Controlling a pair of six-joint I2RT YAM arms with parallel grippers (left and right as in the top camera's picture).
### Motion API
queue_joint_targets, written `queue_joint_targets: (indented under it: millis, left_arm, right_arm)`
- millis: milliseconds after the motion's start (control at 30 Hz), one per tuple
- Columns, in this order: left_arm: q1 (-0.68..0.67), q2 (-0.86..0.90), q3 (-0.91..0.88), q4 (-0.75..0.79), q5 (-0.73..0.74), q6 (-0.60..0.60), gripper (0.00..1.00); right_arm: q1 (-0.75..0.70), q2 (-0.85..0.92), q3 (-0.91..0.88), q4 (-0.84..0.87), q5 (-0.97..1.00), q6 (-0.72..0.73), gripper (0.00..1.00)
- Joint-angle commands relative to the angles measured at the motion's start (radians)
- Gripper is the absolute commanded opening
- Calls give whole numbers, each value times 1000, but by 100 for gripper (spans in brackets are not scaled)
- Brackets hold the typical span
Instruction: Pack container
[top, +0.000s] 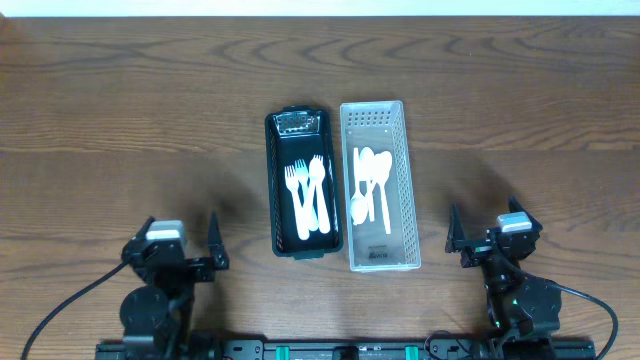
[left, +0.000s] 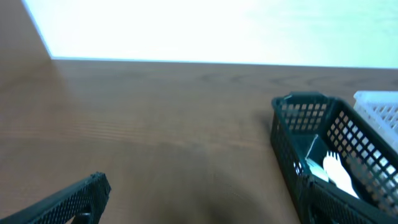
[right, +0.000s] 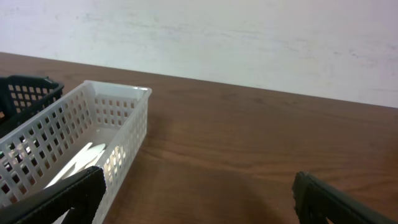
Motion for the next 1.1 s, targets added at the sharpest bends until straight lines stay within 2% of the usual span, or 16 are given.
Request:
queue_joint_targets:
  millis: [0, 133, 267, 467, 1067]
  left_arm:
    - [14, -13, -71, 97, 43, 82, 98]
    - [22, -16, -155, 225, 47, 82, 98]
    - [30, -16, -210, 283, 47, 73, 98]
    - [54, -16, -268, 294, 46, 24, 98]
    - [54, -14, -273, 308, 46, 22, 98]
  right_arm:
    - [-5, -7, -5, 2, -6, -14, 99]
    - [-5, -7, -5, 2, -6, -14, 99]
    - [-5, -7, -5, 2, -6, -14, 99]
    - [-5, -7, -5, 2, -6, -14, 99]
    - [-5, -7, -5, 2, -6, -14, 99]
